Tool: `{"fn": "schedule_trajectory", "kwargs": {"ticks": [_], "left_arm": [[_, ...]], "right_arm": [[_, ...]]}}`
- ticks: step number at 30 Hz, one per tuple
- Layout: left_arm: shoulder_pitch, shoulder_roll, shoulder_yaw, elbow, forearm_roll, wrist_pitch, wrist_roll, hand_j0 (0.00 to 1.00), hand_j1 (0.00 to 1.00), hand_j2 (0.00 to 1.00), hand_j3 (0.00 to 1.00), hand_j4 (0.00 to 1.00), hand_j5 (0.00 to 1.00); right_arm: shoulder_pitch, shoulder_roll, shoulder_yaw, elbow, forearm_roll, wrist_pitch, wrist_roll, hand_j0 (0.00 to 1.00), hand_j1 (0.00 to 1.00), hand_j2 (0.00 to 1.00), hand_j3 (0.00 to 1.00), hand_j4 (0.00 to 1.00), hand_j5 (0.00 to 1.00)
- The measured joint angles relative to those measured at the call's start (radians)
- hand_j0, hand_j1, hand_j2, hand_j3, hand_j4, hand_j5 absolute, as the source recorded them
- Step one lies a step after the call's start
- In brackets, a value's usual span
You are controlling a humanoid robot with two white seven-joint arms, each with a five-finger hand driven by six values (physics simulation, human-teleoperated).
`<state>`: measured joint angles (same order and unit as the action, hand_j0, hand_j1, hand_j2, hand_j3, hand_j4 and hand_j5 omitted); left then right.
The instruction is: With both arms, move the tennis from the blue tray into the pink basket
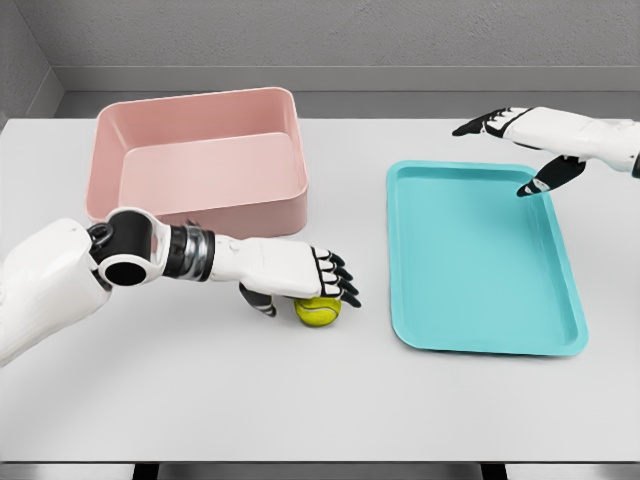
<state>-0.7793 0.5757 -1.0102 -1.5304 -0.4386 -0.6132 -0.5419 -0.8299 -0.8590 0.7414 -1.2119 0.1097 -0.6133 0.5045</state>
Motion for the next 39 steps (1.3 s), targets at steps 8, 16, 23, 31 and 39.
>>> {"fn": "schedule_trajectory", "kwargs": {"ticks": [8,16,23,31,39], "left_arm": [[0.000,0.006,0.004,0.002,-0.006,0.000,0.002,1.00,1.00,1.00,1.00,1.00,1.00],[0.000,0.001,0.003,0.007,-0.009,0.000,0.003,1.00,1.00,1.00,1.00,1.00,1.00],[0.008,0.000,0.002,0.011,-0.009,0.000,0.003,1.00,1.00,1.00,1.00,1.00,1.00],[0.018,0.000,0.005,0.011,-0.010,0.000,0.003,1.00,1.00,1.00,1.00,1.00,1.00],[0.018,0.000,0.009,0.010,-0.011,0.000,0.003,1.00,1.00,1.00,1.00,1.00,1.00]], "right_arm": [[0.000,0.003,-0.002,0.003,0.000,0.000,0.000,1.00,1.00,1.00,1.00,1.00,1.00],[-0.009,-0.005,0.001,0.003,-0.001,0.000,-0.008,1.00,1.00,1.00,1.00,1.00,1.00],[-0.009,-0.018,0.008,0.004,-0.002,0.000,-0.012,1.00,1.00,1.00,1.00,1.00,1.00],[-0.003,-0.037,0.018,0.008,-0.002,0.000,-0.009,1.00,1.00,1.00,1.00,1.00,1.00],[-0.006,-0.040,0.039,-0.002,-0.002,0.000,-0.012,1.00,1.00,1.00,1.00,1.00,1.00]]}}
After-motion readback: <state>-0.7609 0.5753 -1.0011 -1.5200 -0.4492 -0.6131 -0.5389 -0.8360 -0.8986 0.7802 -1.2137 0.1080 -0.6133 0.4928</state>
